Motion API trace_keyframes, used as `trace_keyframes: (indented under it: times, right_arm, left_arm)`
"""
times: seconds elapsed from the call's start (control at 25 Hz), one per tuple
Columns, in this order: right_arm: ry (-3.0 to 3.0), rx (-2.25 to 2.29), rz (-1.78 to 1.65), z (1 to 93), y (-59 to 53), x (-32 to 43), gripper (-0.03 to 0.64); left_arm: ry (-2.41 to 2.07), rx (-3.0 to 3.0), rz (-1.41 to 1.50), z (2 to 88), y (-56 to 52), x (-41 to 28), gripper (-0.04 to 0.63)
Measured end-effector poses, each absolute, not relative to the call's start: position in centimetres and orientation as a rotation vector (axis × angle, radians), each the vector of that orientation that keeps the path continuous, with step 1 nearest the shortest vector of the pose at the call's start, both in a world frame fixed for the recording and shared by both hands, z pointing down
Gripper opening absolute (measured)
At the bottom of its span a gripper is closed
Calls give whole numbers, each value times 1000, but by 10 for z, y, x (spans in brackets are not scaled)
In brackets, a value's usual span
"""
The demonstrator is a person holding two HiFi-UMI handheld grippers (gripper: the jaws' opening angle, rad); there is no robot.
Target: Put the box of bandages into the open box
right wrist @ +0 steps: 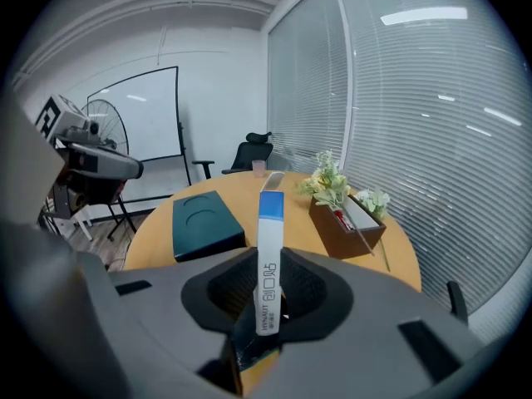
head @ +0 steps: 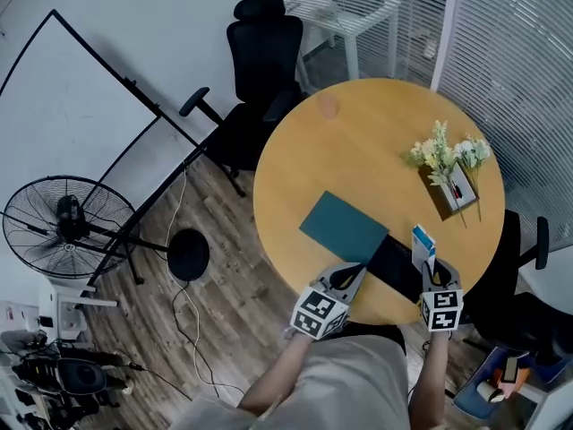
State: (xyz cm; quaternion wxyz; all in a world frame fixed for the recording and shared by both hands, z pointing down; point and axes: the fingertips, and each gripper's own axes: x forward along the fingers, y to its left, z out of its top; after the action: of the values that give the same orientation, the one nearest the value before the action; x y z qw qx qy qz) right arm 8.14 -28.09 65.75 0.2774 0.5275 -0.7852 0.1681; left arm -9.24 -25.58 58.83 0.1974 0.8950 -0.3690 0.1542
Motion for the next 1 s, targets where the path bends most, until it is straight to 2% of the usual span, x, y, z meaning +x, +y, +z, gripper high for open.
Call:
trace_keyframes:
  times: [0.56, 1.0]
  right_arm:
    - [-1826, 1041, 77, 699, -268, 52, 78]
    - [-1612, 860, -68, 739, -260, 40, 78]
  left_arm:
    - [-1031, 2505, 432, 600, -257, -95, 9]
    - [-1031, 2522, 505, 611, -263, -97, 9]
